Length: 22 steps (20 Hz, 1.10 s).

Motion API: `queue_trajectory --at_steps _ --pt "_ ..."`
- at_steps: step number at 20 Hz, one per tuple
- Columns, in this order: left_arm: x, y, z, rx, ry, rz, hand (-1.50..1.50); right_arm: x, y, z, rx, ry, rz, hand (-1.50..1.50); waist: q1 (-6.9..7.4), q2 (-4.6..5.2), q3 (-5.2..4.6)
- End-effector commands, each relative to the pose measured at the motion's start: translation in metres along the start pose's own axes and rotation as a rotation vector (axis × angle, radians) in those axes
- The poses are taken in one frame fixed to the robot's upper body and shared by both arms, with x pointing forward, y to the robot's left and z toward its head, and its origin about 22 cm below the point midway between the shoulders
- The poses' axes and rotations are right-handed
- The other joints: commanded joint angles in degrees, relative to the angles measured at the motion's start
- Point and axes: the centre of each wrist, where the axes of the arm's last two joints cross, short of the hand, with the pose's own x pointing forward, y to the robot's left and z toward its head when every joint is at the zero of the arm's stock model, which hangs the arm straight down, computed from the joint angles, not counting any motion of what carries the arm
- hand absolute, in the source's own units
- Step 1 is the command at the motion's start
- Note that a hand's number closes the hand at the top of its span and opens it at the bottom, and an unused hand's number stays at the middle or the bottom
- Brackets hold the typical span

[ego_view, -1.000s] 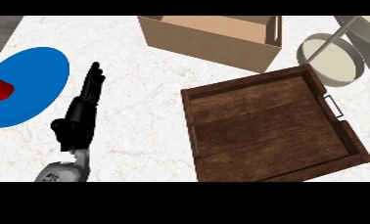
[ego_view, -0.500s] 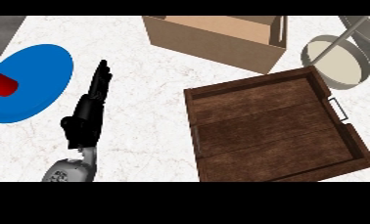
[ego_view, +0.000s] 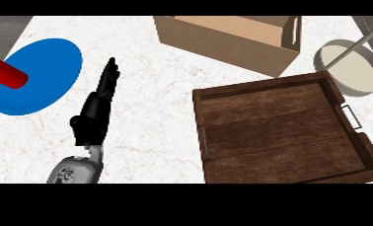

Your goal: Pick the tomato from the tray and place it in the tiered basket

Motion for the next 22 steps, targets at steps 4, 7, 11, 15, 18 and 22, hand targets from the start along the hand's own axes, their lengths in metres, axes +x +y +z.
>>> queue_trajectory --at_steps 4,7,11,15,18,22 --pt "-0.003 -0.009 -0.018 -0.029 -0.024 0.005 0.0 -0.001 0.009 -0.03 -0.063 0.08 0.071 1.5 1.77 0.55 0.0" --pt "-0.004 -0.009 -0.005 -0.021 -0.005 0.001 0.0 -0.013 -0.008 -0.033 -0.078 0.061 0.051 1.5 1.2 0.27 0.03" --pt "-0.001 -0.014 -0.008 -0.026 -0.008 0.008 0.0 -0.032 0.029 -0.06 -0.071 0.065 0.111 1.5 1.78 0.5 0.04" --pt "-0.004 -0.017 -0.003 -0.038 0.007 0.011 0.0 -0.033 0.02 -0.076 -0.079 0.092 0.132 1.5 1.36 0.33 0.04" --pt "0.014 -0.011 -0.013 -0.048 -0.022 0.015 0.0 -0.065 0.065 -0.085 -0.018 0.202 -0.03 1.5 2.45 0.63 0.1" --pt "0.013 -0.007 -0.021 -0.024 0.008 0.005 0.0 -0.065 0.057 -0.098 0.016 0.18 -0.185 -1.5 1.25 0.39 0.08"
